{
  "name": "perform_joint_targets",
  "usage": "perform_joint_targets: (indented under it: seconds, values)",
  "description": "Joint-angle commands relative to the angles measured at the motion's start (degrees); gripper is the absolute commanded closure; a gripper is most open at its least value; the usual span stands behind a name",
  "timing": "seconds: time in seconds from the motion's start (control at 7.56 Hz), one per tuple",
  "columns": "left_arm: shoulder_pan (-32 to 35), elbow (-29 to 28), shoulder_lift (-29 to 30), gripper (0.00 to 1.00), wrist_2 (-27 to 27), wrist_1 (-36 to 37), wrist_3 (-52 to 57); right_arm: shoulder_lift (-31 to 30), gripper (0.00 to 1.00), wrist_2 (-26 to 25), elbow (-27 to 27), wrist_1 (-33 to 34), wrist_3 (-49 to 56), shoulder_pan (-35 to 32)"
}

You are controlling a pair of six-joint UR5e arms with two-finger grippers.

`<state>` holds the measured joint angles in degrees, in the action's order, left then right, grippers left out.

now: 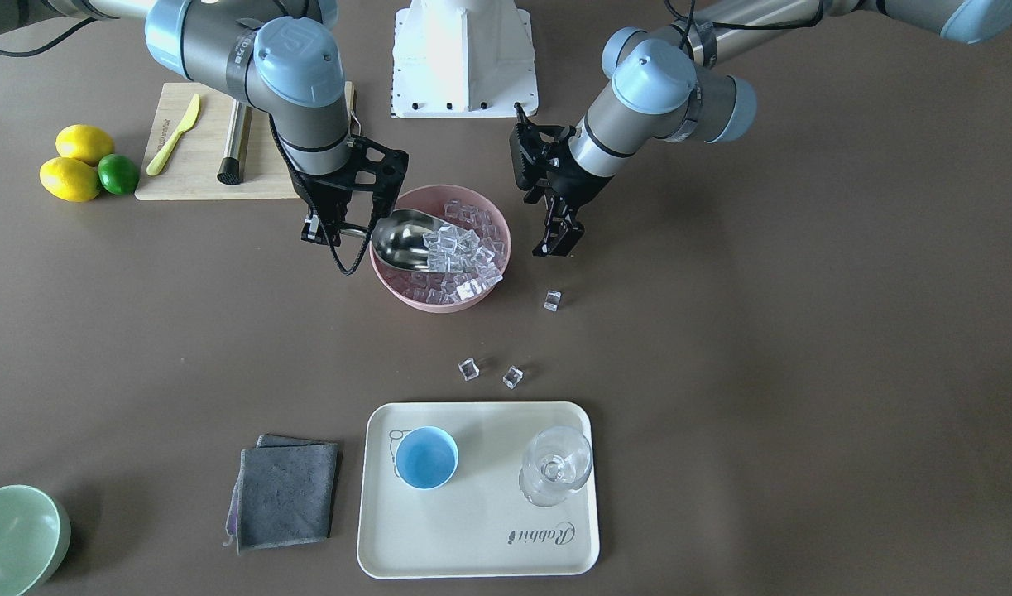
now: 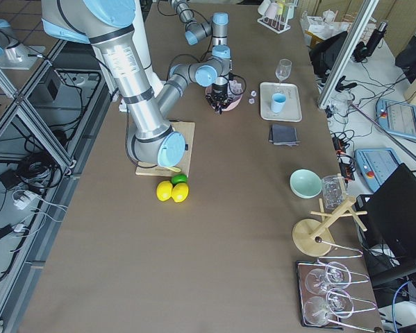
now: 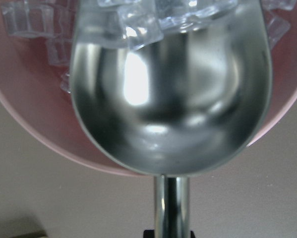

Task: Put ice in cup with scoop
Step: 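Lift the ice-filled scoop out of the bowl toward the tray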

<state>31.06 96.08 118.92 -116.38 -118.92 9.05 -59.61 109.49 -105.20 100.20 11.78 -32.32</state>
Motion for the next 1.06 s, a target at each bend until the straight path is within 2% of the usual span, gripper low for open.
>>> perform_joint_targets:
  seconds: [0.0, 0.26, 0.93]
  values:
    - [0.14, -0.01, 0.08, 0.02, -0.34, 0.26, 0.00, -2.34, 1.00, 3.09, 0.09, -5.68, -0.01, -0.72]
    - [0.23, -0.01, 0.08, 0.02, -0.25, 0.26, 0.00, -4.37, 1.00, 5.02, 0.35, -11.66, -2.37, -1.34]
    - [1.28, -0.01, 0.09, 0.02, -0.16, 0.17, -0.09, -5.25, 1.00, 7.05, 0.44, -18.44, -2.38, -3.53]
